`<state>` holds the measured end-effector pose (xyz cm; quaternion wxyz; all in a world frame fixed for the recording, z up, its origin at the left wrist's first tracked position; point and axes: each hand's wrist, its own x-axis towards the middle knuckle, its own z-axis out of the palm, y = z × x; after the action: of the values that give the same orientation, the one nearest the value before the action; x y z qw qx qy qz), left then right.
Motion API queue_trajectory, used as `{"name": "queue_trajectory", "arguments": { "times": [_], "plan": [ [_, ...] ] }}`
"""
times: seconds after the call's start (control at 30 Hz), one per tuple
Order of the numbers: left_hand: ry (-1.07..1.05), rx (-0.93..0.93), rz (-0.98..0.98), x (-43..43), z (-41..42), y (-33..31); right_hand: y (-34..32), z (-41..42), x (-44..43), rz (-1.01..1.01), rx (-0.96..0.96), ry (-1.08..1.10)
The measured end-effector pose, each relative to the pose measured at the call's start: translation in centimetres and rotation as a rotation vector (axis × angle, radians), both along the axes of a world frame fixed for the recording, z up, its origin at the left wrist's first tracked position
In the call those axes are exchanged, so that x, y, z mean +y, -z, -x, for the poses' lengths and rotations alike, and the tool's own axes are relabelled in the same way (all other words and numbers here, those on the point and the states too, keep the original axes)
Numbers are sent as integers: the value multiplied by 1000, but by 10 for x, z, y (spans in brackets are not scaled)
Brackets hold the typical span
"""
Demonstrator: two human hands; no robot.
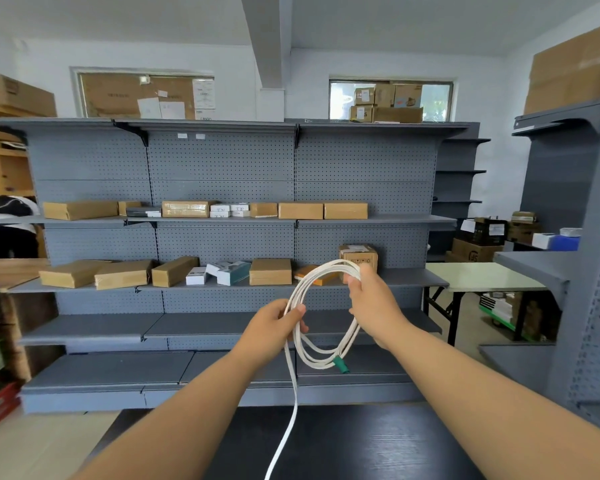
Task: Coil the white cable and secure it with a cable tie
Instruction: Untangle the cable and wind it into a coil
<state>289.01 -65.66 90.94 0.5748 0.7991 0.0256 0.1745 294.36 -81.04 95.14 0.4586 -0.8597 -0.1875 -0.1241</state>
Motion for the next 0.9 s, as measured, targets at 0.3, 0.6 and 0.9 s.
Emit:
{"name": "queue_trajectory", "arguments": {
  "times": [0.3, 0.6, 0.9],
  "plan": [
    [-62, -52, 58, -17, 6, 6, 1, 3, -6, -32, 2, -19],
    [-131, -118, 209, -24, 4, 9, 0, 4, -2, -163, 88, -37],
    [-106, -146, 192, -24, 8, 6, 1, 0, 9, -330, 170, 102]
  ]
}}
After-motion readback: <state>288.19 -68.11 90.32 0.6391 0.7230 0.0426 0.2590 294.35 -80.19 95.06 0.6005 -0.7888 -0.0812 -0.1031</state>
